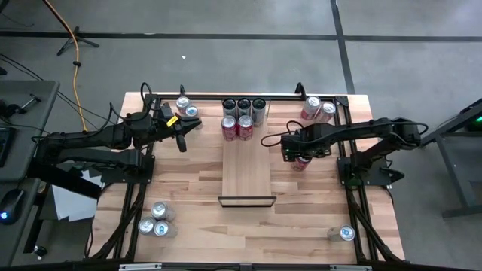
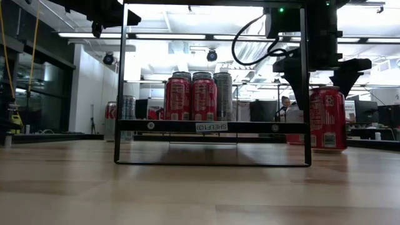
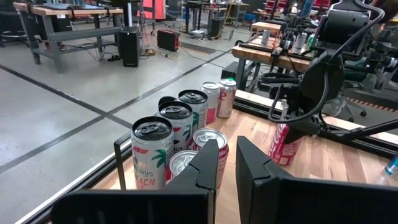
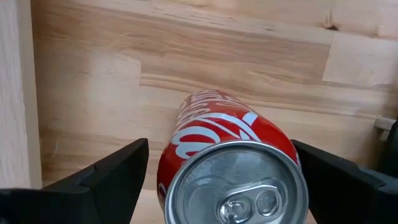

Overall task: Place canned beverage on shelf
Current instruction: Put the red-white soda can on the shelf aligned with the other red-white soda can

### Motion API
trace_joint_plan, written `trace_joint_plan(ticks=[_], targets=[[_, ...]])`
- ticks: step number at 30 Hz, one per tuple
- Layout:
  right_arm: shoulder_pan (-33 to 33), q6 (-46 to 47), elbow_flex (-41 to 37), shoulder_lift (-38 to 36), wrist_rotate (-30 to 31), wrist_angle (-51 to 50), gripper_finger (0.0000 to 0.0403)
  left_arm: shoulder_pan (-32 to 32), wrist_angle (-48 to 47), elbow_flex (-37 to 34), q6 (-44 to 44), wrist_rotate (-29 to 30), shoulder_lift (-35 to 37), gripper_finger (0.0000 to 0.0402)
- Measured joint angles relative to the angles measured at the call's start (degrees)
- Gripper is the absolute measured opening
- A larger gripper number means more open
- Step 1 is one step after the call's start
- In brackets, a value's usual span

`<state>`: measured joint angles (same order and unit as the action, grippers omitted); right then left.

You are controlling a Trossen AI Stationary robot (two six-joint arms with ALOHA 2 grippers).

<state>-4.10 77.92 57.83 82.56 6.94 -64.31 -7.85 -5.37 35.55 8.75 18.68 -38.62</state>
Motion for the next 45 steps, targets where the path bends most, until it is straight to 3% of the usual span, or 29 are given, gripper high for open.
trace_joint_plan(ticks=[3,10,20,26,35,45], targets=[[-0.19,-3.18,-0.01,0.0,-0.79,0.05,0.0353,0.01,0.0,0.0,0.0,-0.02,0.01,0.0003],[-1.04,-14.76,0.05,-0.04,-1.62,-1.09,0.0289,0.01,0.0,0.0,0.0,-0.03,0.0,0.0003],[-4.08,-66.15,0.14,-0.13,-3.57,-0.42,0.0289,0.01,0.0,0.0,0.06,-0.04,0.01,0.0003],[-4.19,-85.81,0.12,-0.13,-3.44,1.56,0.03,0.01,0.0,0.0,0.18,-0.04,0.0,0.0003],[-4.11,-88.83,0.03,-0.04,-3.52,3.92,0.0315,0.0,0.0,0.0,1.16,-0.07,0.0,0.0003],[-4.11,-80.36,-0.01,-0.02,-3.13,5.44,0.0317,0.0,0.0,0.0,1.19,-0.05,-0.01,0.0003]])
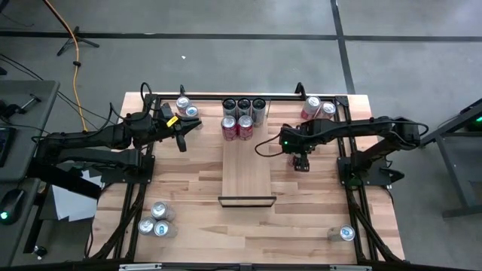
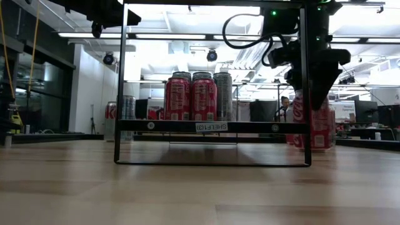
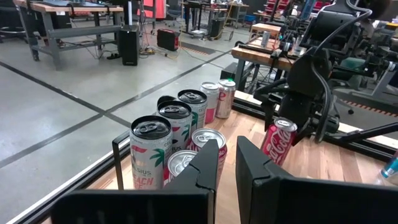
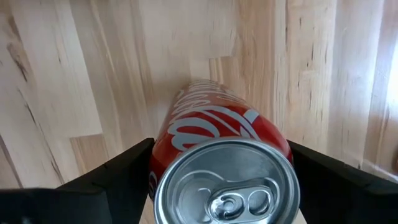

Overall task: Place canned beverage on shelf
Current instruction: Put the red-white soda can on the shelf aligned with the other red-white soda can

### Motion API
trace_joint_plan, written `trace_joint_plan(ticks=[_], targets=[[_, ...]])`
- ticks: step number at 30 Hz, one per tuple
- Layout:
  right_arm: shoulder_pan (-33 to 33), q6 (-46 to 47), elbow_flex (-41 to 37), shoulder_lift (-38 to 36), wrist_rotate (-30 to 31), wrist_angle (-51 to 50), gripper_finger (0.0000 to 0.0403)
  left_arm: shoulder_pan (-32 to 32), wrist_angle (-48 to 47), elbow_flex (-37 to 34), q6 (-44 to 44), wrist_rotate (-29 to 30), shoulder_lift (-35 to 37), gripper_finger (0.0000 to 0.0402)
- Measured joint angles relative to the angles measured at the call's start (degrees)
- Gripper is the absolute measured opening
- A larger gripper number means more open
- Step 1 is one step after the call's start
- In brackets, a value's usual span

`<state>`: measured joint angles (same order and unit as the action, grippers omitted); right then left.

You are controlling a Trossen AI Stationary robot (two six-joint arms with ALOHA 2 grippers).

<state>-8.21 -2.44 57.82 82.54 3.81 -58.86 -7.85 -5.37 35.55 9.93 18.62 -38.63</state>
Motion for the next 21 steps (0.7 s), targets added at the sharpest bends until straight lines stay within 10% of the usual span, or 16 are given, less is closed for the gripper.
trace_joint_plan(ticks=[21], targets=[[0.0,-0.69,0.0,0.02,0.59,0.8,0.0385,0.0,0.0,0.0,-0.04,0.01,0.01,0.0003]])
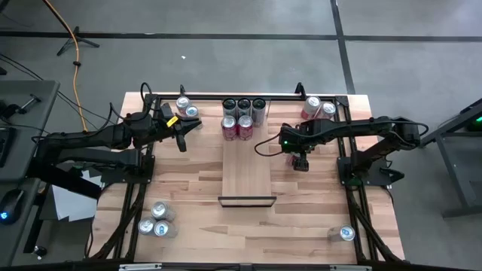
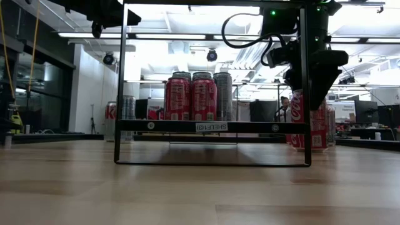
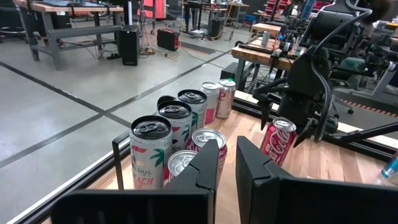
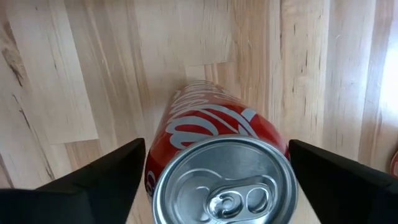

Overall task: Place canned beverage on shelf
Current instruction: Put the red-white soda can on the shelf aligned with the other red-white soda can

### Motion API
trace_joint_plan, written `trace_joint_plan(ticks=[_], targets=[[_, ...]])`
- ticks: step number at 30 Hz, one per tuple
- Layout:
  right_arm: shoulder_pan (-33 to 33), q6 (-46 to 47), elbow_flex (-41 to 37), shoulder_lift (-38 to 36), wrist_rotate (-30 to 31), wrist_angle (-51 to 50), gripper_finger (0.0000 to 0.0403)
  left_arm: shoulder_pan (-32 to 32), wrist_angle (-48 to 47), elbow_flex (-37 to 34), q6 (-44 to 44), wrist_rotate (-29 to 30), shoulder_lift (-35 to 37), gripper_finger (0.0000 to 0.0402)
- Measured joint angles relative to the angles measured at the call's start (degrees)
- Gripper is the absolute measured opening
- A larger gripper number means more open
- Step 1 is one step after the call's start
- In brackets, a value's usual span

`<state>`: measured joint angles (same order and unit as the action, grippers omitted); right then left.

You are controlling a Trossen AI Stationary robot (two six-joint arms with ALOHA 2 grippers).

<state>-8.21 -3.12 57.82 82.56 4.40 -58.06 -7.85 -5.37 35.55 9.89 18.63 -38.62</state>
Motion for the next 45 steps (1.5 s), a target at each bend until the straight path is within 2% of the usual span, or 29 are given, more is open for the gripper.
trace_joint_plan(ticks=[3,13,21,28,35,39,45], targets=[[0.0,-0.56,0.08,0.0,-0.02,-0.37,0.0397,0.01,0.01,0.0,0.0,0.0,0.01,0.0003],[0.0,6.11,0.22,0.0,-0.09,-0.63,0.0392,0.01,0.01,0.0,-0.02,0.0,0.01,0.0003],[-0.02,4.26,-1.17,-0.04,-0.01,-4.05,0.0392,0.0,0.01,0.0,-0.02,0.0,0.0,0.0003],[0.0,8.71,-6.22,-0.22,-1.87,2.96,0.0392,0.01,0.02,0.0,-0.02,0.02,0.01,0.0003],[-0.01,9.34,-6.12,-0.26,-1.51,7.95,0.0392,-0.01,0.02,0.0,0.34,0.02,0.01,0.0003],[-0.02,9.22,-6.12,-0.26,-1.45,7.28,0.0391,-0.01,0.02,0.0,0.37,0.02,0.01,0.0003],[-0.02,9.91,-6.12,-0.26,-1.2,5.68,0.036,0.0,0.04,0.0,0.38,0.11,0.01,0.0003]])
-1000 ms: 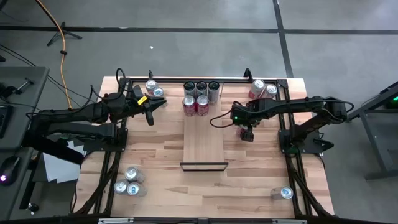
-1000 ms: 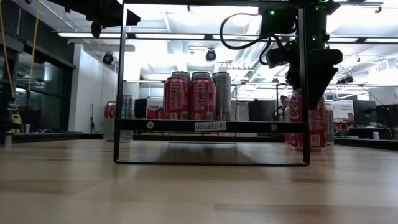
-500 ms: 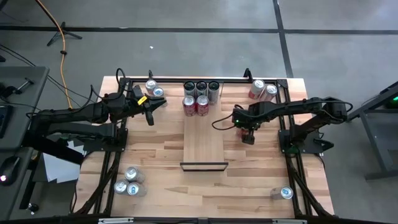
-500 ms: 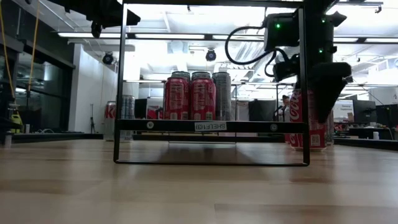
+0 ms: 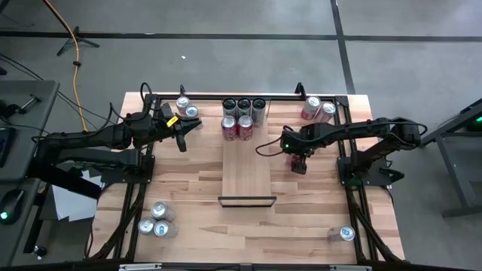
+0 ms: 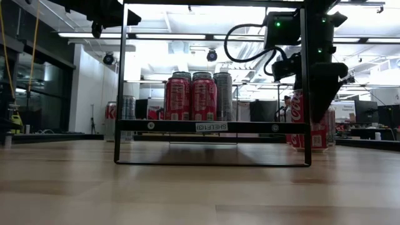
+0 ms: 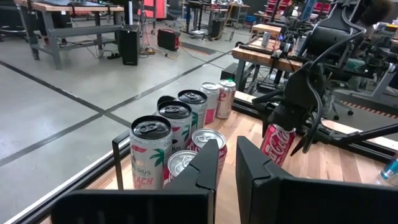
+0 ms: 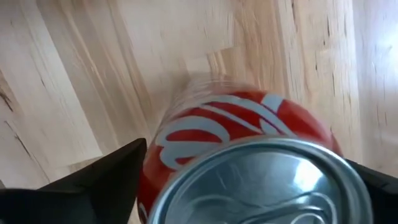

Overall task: Place canned beverage on shelf
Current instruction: Put the red-white soda can on the shelf aligned with the other red-white soda can

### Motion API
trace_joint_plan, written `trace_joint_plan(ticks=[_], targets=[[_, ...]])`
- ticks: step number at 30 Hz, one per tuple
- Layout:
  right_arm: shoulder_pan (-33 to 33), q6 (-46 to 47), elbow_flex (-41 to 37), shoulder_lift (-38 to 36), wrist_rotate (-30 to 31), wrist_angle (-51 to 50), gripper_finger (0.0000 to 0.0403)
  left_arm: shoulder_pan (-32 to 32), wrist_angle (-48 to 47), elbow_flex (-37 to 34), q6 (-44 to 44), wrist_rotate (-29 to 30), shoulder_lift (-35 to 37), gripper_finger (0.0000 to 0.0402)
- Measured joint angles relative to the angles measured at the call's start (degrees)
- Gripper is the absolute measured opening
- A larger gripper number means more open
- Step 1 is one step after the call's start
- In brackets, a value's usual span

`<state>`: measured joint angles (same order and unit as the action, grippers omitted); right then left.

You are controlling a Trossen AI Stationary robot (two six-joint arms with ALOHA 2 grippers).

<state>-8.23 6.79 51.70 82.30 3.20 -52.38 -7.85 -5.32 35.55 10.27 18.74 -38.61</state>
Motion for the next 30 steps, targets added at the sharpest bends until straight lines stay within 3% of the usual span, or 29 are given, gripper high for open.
trace_joint_plan(ticks=[5,11,16,26,30], targets=[[0.02,-0.28,3.36,-0.02,0.03,-1.35,0.0288,0.0,-0.02,0.0,0.02,0.02,0.0,0.0003],[0.02,-5.4,14.18,-0.13,2.43,-9.22,0.0286,-0.01,-0.02,0.01,-0.31,0.05,0.0,0.0003],[0.0,-4.97,23.86,1.36,4.2,-9.06,0.0286,0.02,-0.02,0.0,-0.02,0.08,0.0,0.0003],[0.76,-1.3,47.19,22.37,4.69,-21.17,0.0286,0.0,0.0,0.0,0.17,0.09,0.0,0.0003],[0.1,-3.55,52.61,28.85,2.67,-23.57,0.0286,0.0,-0.02,0.0,0.15,0.09,0.0,0.0003]])
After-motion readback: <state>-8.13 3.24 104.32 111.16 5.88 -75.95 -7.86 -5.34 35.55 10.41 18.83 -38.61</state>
